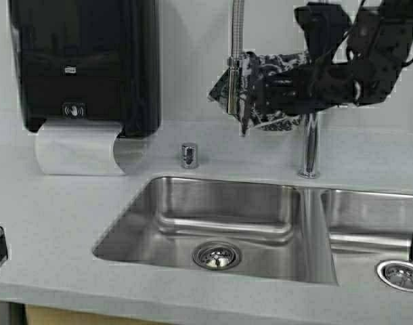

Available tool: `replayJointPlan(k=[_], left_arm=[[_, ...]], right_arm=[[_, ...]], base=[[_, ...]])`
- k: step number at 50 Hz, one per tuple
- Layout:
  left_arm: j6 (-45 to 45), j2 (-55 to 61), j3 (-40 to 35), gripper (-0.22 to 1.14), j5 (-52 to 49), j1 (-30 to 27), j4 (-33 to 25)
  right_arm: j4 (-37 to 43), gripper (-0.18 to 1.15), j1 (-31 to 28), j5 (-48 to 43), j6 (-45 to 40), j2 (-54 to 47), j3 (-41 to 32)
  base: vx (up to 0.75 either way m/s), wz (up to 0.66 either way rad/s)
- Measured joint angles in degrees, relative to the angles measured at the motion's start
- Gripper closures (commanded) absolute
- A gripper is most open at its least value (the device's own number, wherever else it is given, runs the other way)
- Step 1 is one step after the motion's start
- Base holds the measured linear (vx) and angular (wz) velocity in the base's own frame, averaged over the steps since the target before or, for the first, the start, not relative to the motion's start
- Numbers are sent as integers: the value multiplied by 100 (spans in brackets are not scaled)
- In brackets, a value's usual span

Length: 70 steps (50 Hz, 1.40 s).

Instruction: Get the cloth and wipe up the spill under the wine glass

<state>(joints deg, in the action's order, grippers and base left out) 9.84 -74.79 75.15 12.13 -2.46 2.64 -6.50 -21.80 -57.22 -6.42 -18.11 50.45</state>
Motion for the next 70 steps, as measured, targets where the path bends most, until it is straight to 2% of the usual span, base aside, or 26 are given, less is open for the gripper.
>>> replayJointPlan(k=[17,36,42,44,48,56,59,62,70], left_arm=[[0,-26,26,89,-9,0,0],[-26,-18,53,89,-18,0,0],[-26,-26,53,89,-18,0,0],[-35,-26,53,89,-18,0,0],[-44,-26,53,89,-18,0,0],[-44,-26,62,89,-18,0,0],[-53,-26,62,89,-18,0,0],[-53,-26,62,89,-18,0,0],[-53,-26,70,89,-18,0,0]], right_arm=[[0,2,-9,-202,-325,-712,-527],[0,2,0,-220,-492,-1345,-1433],[0,5,0,-220,-501,-1424,-1600],[0,9,0,-211,-501,-1459,-1652],[0,28,0,-211,-492,-1547,-1793],[0,78,-9,-211,-457,-1591,-1881],[0,91,-9,-220,-439,-1600,-1881],[0,96,0,-220,-404,-1591,-1837],[9,91,0,-237,-316,-1468,-1635]], base=[[12,-1],[7,-2],[1,0],[0,0],[0,0],[-1,2],[-1,2],[-1,2],[-2,3]])
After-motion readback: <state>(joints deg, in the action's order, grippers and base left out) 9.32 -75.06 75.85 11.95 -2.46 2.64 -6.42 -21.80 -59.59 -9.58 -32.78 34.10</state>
